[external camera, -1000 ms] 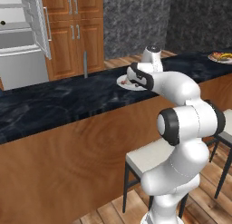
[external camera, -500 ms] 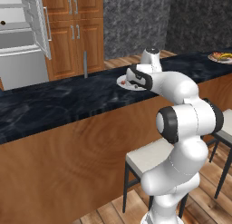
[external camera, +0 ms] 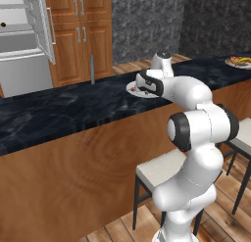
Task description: Pick up the banana and tangerine from the fridge and place one fruit on each plate on the dining counter.
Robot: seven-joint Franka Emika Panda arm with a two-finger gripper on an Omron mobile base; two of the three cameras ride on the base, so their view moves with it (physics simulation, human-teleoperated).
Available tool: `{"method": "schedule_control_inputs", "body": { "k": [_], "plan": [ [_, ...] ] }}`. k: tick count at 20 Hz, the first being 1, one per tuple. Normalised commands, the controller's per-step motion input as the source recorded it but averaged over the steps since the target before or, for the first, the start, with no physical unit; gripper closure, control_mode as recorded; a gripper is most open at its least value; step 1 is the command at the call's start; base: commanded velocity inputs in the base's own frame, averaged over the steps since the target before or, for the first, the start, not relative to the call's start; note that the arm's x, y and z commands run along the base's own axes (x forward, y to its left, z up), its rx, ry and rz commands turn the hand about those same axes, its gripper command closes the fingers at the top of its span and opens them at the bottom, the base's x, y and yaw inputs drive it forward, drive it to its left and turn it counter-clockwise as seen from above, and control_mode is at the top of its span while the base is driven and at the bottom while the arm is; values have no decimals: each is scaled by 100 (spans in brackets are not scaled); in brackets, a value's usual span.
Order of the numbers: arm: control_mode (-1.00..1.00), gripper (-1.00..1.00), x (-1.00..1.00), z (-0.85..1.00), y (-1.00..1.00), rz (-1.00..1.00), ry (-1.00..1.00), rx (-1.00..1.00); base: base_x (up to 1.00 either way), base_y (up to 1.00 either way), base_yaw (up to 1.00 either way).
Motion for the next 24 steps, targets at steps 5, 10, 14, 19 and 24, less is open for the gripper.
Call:
{"method": "schedule_control_inputs", "body": {
  "k": [5, 10, 14, 19, 24],
  "plan": [
    [-100, 100, 9, 0, 0, 0, 0, 0, 0, 0, 0],
    [-100, -100, 0, 0, 0, 0, 0, 0, 0, 0, 0],
    [-100, -100, 0, 0, 0, 0, 0, 0, 0, 0, 0],
    [-100, -100, 0, 0, 0, 0, 0, 0, 0, 0, 0],
    [-100, -100, 0, 0, 0, 0, 0, 0, 0, 0, 0]
  ]
}}
